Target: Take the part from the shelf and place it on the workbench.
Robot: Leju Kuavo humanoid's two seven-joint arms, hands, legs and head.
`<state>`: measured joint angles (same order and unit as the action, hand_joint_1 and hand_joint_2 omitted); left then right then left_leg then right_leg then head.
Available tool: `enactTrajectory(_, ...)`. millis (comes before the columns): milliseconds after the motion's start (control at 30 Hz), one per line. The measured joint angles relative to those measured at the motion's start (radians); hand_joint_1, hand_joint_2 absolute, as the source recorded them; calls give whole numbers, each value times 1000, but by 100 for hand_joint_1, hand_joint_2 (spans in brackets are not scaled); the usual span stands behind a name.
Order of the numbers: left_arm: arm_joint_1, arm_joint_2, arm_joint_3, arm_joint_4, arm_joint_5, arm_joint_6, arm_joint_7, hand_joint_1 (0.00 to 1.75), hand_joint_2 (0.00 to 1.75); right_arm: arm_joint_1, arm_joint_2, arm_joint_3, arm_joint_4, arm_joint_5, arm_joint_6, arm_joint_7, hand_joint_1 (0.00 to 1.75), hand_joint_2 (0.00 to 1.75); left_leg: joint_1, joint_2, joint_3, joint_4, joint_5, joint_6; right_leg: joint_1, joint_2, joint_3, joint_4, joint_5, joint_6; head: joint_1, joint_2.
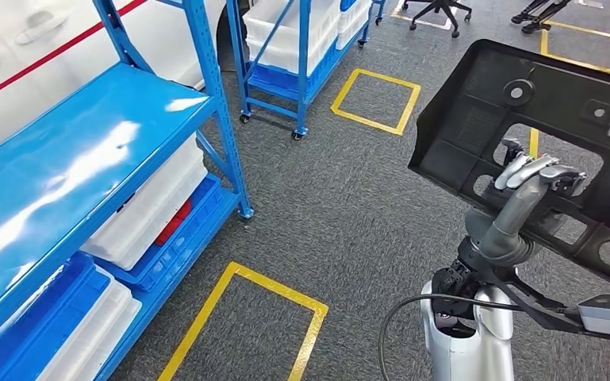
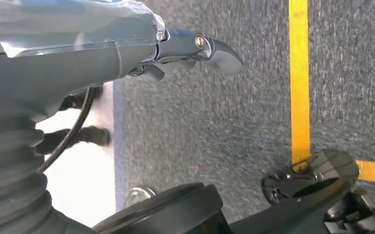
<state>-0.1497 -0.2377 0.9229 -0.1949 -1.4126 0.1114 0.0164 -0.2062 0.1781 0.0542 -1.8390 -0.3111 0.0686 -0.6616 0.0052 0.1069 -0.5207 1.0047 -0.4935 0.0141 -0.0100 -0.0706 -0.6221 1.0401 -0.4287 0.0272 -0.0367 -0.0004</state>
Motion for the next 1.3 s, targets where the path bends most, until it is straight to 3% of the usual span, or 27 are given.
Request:
enactTrajectory(33,-1,0,0,0,7,6,2,0,175,3,-1,-1,-7,3,-3,0,175,175,-3,9,2,0,-2,-5,5,-6,6,-16,-1,-8,0,0)
enactTrajectory(100,-7,1,1,0,20,19,2,0,175,11,-6,-7,-24,8,-8,-1,175,175,-4,25,6,-2,-7,-16,7,19,4,-19,2,-22,0,0)
enactTrajectory(133,-12,1,2,0,25,24,1,0,175,16,-8,-11,-34,9,-11,-2,175,175,-2,16,6,4,-15,-21,5,30,5,-22,4,-28,0,0)
enactTrajectory(167,-16,1,3,0,30,28,-1,0,175,19,-10,-14,-43,10,-13,-2,175,175,1,-6,-1,26,-32,-25,3,42,6,-26,6,-35,0,0)
enactTrajectory(233,-22,3,7,0,38,35,-6,0,175,26,-12,-17,-58,11,-15,-3,175,175,5,-67,-47,136,-95,-28,1,66,7,-29,10,-46,0,0)
enactTrajectory(300,-25,6,10,0,43,38,-7,0,175,36,-12,-18,-68,13,-21,-3,175,175,6,-94,-111,270,-147,-29,3,95,6,-29,11,-51,0,0)
enactTrajectory(333,-28,8,10,0,43,39,-7,0,175,42,-12,-19,-74,14,-25,-3,175,175,6,-97,-129,301,-148,-28,5,111,6,-28,11,-51,0,0)
enactTrajectory(367,-30,9,10,0,42,40,-5,0,175,47,-12,-19,-80,16,-31,-3,175,175,6,-99,-131,296,-130,-26,6,127,6,-26,11,-51,0,0)
enactTrajectory(400,-33,11,11,0,40,40,-3,0,175,51,-12,-20,-86,18,-36,-3,175,175,6,-103,-115,252,-96,-22,7,144,7,-24,11,-51,0,0)
enactTrajectory(467,-34,17,10,0,33,38,5,0,175,58,-12,-22,-102,24,-44,-3,175,175,6,-148,-60,117,-21,-12,8,174,4,-18,11,-48,0,0)
enactTrajectory(500,-34,21,10,0,27,34,10,0,175,64,-12,-23,-111,27,-48,-3,175,175,7,-174,-39,63,1,-8,7,188,0,-15,12,-43,0,0)
enactTrajectory(567,-33,30,9,0,18,23,20,0,175,82,-11,-28,-134,36,-52,-3,175,175,4,-199,-25,21,8,-4,1,213,-10,-13,17,-30,0,0)
enactTrajectory(600,-32,32,9,0,14,17,24,0,175,91,-10,-31,-145,40,-52,-4,175,175,4,-187,-22,14,11,-1,-1,225,-14,-16,21,-22,0,0)
enactTrajectory(633,-31,34,8,0,10,10,25,0,175,99,-9,-36,-155,44,-52,-4,175,175,4,-174,-20,8,16,4,-2,219,-17,-15,23,-17,0,0)
enactTrajectory(667,-31,35,8,0,4,3,26,0,175,106,-8,-41,-164,45,-51,-4,175,175,5,-160,-17,1,21,10,0,194,-23,-4,15,-12,0,0)
enactTrajectory(700,-30,36,6,0,-4,-5,26,0,175,112,-6,-45,-171,45,-48,-4,175,175,6,-145,-15,-6,26,15,2,160,-38,25,-4,-9,0,0)
enactTrajectory(767,-22,37,-4,0,-17,-24,27,0,175,125,-1,-48,-179,43,-38,-4,175,175,3,-112,-14,-10,28,20,1,95,-91,137,-66,-2,0,0)
enactTrajectory(833,-10,38,-18,0,-21,-37,28,0,175,144,4,-51,-180,42,-27,-4,175,175,1,-78,-15,-10,25,21,-6,80,-138,236,-102,6,0,0)
enactTrajectory(867,-5,39,-23,0,-22,-40,29,0,175,152,6,-53,-180,42,-23,-4,175,175,1,-62,-15,-10,24,20,-10,76,-137,239,-95,9,0,0)
enactTrajectory(900,-3,39,-27,0,-22,-41,29,0,175,158,8,-55,-180,42,-18,-4,175,175,1,-47,-14,-9,22,18,-13,69,-116,205,-74,12,0,0)
enactTrajectory(967,0,39,-36,0,-22,-40,28,0,175,165,10,-56,-180,43,-10,-4,175,175,-1,-22,-10,-8,16,11,-12,24,-37,74,-24,11,0,0)
enactTrajectory(1033,2,39,-42,0,-21,-34,27,0,175,170,14,-56,-179,44,-4,-4,175,175,-6,-3,-4,-6,9,-1,-5,-9,10,-9,-6,-1,0,0)
enactTrajectory(1067,4,39,-42,0,-20,-29,27,0,175,172,15,-56,-177,43,0,-4,175,175,-8,7,-1,-6,6,-7,0,-8,13,-17,-9,-8,0,0)
enactTrajectory(1133,5,38,-42,0,-19,-19,27,0,175,172,16,-58,-173,39,10,-4,175,175,-6,25,6,-7,0,-19,1,19,12,-21,-6,-22,0,0)
enactTrajectory(1167,5,37,-42,0,-18,-16,27,0,175,170,16,-59,-172,37,14,-4,175,175,-4,15,6,2,-10,-24,0,32,14,-25,-4,-28,0,0)
enactTrajectory(1233,5,36,-42,0,-18,-14,28,0,175,158,16,-61,-166,38,18,-4,175,175,2,-37,-25,80,-58,-30,-4,56,18,-32,1,-41,0,0)
enactTrajectory(1300,6,36,-42,0,-17,-12,29,0,175,143,15,-61,-157,43,19,-4,175,175,4,-87,-93,221,-121,-31,0,82,16,-31,3,-48,0,0)
